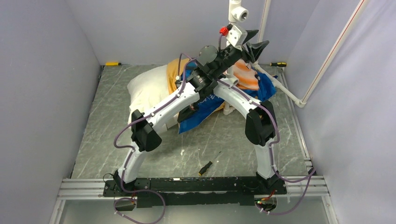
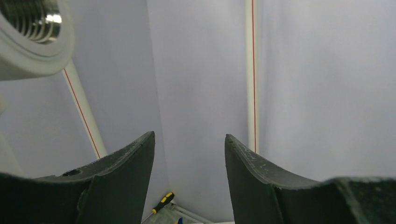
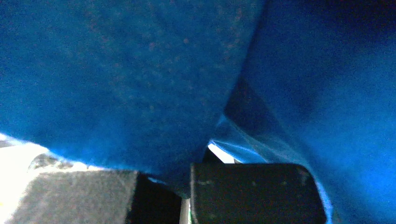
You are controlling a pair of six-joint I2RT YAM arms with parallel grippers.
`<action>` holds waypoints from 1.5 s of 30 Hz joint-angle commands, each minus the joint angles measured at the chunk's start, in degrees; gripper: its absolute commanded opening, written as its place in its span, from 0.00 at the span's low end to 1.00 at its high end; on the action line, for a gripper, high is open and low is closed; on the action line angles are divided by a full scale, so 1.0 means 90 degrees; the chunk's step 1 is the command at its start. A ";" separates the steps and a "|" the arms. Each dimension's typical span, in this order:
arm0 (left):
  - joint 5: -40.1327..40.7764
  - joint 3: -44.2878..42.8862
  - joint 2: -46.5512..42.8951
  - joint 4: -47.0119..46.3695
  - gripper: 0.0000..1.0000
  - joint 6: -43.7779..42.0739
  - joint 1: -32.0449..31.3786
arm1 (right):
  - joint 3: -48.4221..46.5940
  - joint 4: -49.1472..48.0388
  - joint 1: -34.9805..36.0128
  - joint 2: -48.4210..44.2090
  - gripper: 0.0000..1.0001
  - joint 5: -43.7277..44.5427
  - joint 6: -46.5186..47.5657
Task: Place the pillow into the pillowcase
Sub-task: Stuff the pillow into the pillowcase.
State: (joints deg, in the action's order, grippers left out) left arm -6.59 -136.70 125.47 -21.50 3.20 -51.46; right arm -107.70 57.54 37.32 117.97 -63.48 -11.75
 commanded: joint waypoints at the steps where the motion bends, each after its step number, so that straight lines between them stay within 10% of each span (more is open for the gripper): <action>1: 0.0021 0.0304 -0.0527 0.0211 0.63 -0.0278 0.0271 | -0.0216 0.0026 0.0121 0.0110 0.00 -0.0050 -0.0098; 21: -0.1843 0.1511 -0.1697 0.0347 0.92 -0.0509 0.0254 | -0.0438 -0.0957 0.0323 0.0208 0.00 -0.0724 -0.0499; 45: -0.0999 0.2391 -0.2986 0.1591 0.99 -0.0851 0.0537 | -0.1256 0.0401 0.0336 0.0913 0.00 -0.0495 0.0505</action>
State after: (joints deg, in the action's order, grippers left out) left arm -14.92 -113.36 98.74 -9.04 -6.74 -47.77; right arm -116.36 59.77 39.07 124.75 -66.59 -7.57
